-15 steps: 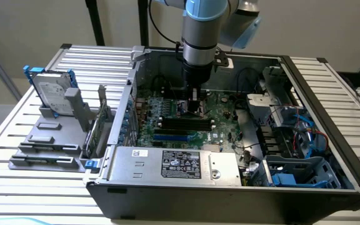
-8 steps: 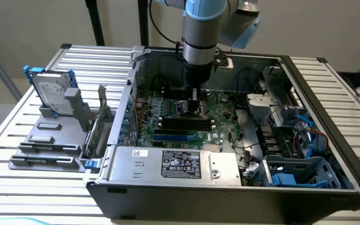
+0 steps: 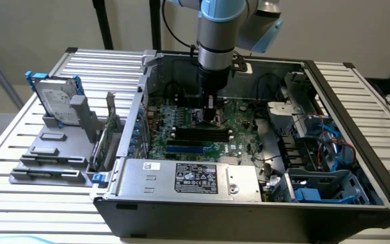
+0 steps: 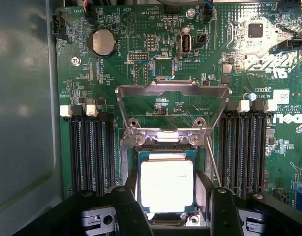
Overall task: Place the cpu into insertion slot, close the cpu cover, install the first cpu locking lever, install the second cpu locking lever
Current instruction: 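Place the cpu into insertion slot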
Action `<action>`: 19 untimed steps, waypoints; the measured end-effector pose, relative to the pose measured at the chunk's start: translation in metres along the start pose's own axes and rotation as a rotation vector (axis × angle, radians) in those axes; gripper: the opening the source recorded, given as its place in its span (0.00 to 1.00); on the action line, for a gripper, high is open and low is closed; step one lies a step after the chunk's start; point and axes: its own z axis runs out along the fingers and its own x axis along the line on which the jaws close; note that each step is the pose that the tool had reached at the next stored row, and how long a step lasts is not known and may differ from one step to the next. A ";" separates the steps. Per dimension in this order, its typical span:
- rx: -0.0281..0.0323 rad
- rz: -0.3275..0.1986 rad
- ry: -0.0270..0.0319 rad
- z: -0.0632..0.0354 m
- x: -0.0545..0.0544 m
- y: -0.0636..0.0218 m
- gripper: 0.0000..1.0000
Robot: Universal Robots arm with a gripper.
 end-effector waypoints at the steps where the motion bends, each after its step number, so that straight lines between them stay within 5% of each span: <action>1: 0.0000 0.001 -0.0008 0.0001 0.000 0.0000 0.55; 19: -0.0003 0.004 -0.0080 0.0031 0.002 0.0000 0.55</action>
